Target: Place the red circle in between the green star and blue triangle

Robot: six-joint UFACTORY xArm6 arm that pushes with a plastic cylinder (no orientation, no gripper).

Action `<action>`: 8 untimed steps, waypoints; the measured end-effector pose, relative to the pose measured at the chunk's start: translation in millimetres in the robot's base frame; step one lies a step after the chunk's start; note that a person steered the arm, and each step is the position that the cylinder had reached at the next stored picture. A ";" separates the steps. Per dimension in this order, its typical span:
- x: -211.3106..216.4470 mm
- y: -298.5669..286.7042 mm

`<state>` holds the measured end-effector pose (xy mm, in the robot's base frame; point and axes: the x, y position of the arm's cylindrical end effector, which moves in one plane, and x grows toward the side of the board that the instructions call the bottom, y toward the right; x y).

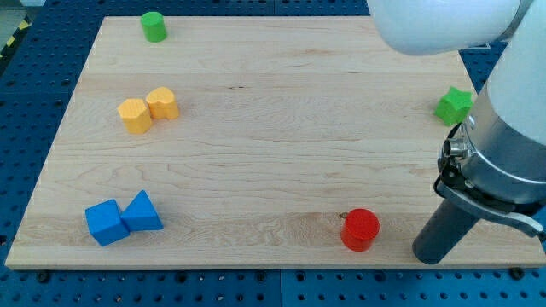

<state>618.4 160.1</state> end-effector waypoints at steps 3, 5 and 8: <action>-8.6 -93.5; -53.3 -95.2; -82.5 -95.2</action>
